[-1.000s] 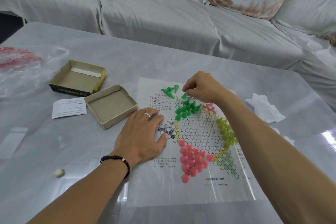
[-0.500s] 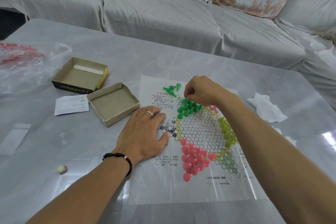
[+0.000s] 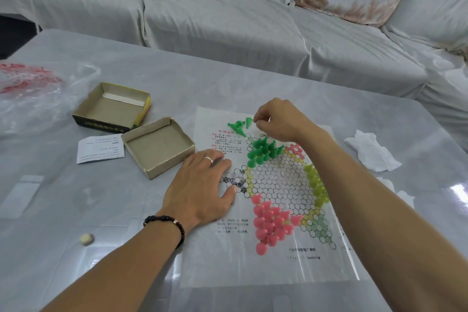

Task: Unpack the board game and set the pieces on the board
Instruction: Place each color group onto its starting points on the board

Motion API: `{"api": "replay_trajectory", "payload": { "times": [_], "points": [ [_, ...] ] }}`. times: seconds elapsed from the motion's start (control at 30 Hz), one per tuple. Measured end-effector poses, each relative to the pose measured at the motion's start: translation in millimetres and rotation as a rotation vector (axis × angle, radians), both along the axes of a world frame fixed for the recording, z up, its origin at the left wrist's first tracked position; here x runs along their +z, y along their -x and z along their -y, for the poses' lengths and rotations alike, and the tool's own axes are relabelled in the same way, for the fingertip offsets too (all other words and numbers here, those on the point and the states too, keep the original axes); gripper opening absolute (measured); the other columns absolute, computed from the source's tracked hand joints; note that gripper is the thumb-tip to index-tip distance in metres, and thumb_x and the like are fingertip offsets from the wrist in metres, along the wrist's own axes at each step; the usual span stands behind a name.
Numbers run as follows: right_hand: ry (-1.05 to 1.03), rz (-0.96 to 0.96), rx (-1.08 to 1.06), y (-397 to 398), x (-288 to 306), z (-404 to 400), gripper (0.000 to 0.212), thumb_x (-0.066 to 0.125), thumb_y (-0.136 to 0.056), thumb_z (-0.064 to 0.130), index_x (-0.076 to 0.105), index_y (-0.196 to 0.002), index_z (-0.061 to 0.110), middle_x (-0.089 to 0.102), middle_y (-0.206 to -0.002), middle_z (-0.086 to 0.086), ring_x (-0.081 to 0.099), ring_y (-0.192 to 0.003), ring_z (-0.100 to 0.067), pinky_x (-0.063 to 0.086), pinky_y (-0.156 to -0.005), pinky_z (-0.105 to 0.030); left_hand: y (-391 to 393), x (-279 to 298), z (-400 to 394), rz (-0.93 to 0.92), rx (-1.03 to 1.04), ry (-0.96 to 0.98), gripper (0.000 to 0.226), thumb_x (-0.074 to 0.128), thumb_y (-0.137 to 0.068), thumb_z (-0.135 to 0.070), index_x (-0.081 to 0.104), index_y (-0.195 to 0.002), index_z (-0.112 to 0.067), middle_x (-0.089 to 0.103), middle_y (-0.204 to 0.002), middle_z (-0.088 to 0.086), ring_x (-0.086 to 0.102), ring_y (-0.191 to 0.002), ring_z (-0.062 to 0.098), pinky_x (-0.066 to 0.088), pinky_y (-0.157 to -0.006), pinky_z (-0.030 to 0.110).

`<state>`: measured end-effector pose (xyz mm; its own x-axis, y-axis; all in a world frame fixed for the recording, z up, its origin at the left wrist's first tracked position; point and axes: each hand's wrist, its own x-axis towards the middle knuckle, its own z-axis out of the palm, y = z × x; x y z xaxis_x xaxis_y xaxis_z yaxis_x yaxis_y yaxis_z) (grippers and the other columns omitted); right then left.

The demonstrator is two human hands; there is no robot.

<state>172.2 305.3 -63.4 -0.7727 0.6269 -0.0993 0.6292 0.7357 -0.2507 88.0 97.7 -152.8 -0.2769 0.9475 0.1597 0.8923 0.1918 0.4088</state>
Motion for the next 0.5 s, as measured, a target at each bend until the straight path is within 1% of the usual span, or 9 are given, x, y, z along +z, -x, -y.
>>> {"api": "replay_trajectory", "payload": {
  "times": [0.03, 0.1, 0.17, 0.23, 0.3, 0.4, 0.5],
  "points": [
    [0.011, -0.021, -0.021, 4, -3, 0, 0.023, 0.056, -0.087, 0.012, 0.073, -0.102, 0.015, 0.072, -0.096, 0.0, 0.067, -0.083, -0.015, 0.056, -0.076, -0.028, 0, 0, 0, -0.003, 0.0, -0.001, 0.047, 0.045, -0.085, -0.053, 0.047, -0.125, -0.029, 0.041, -0.137, -0.007, 0.03, -0.132, 0.013, 0.021, -0.113, 0.031],
    [0.032, -0.057, -0.058, 13, -11, 3, 0.018, 0.064, -0.084, 0.016, 0.073, -0.099, 0.016, 0.072, -0.094, 0.001, 0.066, -0.084, -0.014, 0.056, -0.08, -0.029, 0, 1, 0, 0.0, 0.001, -0.008, 0.046, 0.045, -0.085, -0.053, 0.048, -0.124, -0.029, 0.041, -0.137, -0.008, 0.03, -0.132, 0.013, 0.021, -0.113, 0.031],
    [0.037, -0.068, -0.087, 21, -19, 7, 0.019, 0.07, -0.079, 0.02, 0.072, -0.098, 0.018, 0.07, -0.091, 0.005, 0.066, -0.086, -0.014, 0.056, -0.085, -0.035, 0, 0, 0, 0.0, 0.003, -0.01, 0.046, 0.045, -0.085, -0.053, 0.048, -0.124, -0.029, 0.041, -0.137, -0.008, 0.03, -0.131, 0.013, 0.021, -0.113, 0.03],
    [0.016, -0.037, -0.102, 27, -27, 10, 0.019, 0.073, -0.076, 0.026, 0.071, -0.095, 0.022, 0.069, -0.089, 0.008, 0.065, -0.088, -0.014, 0.053, -0.088, -0.039, 0, 0, 0, -0.001, 0.003, -0.015, 0.046, 0.046, -0.084, -0.053, 0.049, -0.123, -0.028, 0.042, -0.136, -0.007, 0.031, -0.131, 0.013, 0.021, -0.113, 0.03],
    [-0.018, 0.01, -0.112, 31, -33, 11, 0.019, 0.073, -0.077, 0.029, 0.07, -0.095, 0.024, 0.069, -0.091, 0.009, 0.063, -0.09, -0.014, 0.049, -0.091, -0.041, 0, 0, 0, -0.001, 0.004, -0.023, 0.046, 0.047, -0.084, -0.053, 0.05, -0.123, -0.028, 0.043, -0.135, -0.006, 0.032, -0.13, 0.013, 0.022, -0.113, 0.031],
    [-0.031, 0.026, -0.121, 32, -38, 11, 0.02, 0.071, -0.081, 0.03, 0.069, -0.099, 0.023, 0.07, -0.096, 0.007, 0.063, -0.093, -0.016, 0.046, -0.093, -0.042, -1, 0, 0, -0.011, 0.005, -0.02, 0.047, 0.047, -0.085, -0.052, 0.049, -0.125, -0.027, 0.043, -0.136, -0.006, 0.031, -0.132, 0.014, 0.021, -0.113, 0.031],
    [-0.054, 0.017, -0.098, 28, -34, 10, 0.017, 0.064, -0.086, 0.03, 0.065, -0.102, 0.023, 0.068, -0.096, 0.006, 0.061, -0.094, -0.018, 0.043, -0.093, -0.041, -1, -1, 0, -0.016, 0.002, -0.023, 0.045, 0.046, -0.085, -0.052, 0.049, -0.123, -0.028, 0.043, -0.136, -0.007, 0.031, -0.131, 0.013, 0.02, -0.112, 0.03]
  ]
}}
